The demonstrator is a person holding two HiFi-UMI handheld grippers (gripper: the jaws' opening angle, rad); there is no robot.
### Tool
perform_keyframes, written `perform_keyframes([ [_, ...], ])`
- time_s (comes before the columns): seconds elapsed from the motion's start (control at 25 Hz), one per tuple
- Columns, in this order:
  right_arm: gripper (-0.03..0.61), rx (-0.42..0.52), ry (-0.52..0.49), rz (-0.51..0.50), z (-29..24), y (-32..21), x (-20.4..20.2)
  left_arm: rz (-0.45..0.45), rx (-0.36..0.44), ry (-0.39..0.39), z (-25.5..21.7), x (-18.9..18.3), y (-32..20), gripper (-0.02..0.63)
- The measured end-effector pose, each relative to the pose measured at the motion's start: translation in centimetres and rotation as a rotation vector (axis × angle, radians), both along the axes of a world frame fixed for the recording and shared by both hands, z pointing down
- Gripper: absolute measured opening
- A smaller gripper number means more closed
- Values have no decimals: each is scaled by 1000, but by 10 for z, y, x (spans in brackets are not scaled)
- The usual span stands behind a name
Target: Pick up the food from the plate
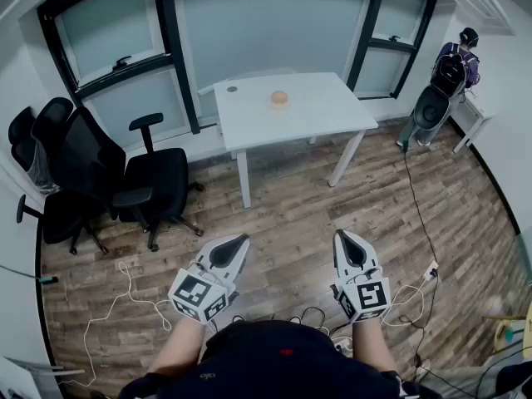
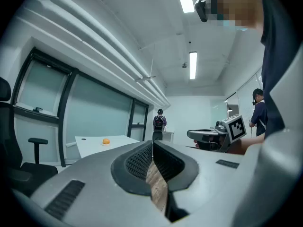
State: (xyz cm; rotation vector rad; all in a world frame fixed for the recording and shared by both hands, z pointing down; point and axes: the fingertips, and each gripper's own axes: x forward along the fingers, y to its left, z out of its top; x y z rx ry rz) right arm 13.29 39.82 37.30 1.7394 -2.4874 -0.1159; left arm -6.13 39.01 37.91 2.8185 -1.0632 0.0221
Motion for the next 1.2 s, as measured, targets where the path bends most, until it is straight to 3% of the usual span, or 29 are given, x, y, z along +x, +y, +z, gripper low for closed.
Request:
perform_keyframes([
  [0.68, 24, -52, 16, -20, 10, -6, -41, 33, -13, -7, 6, -29, -5, 28],
  [1.2, 24, -123, 30, 16, 42, -28, -111, 72, -43, -27, 32, -102, -27, 28],
])
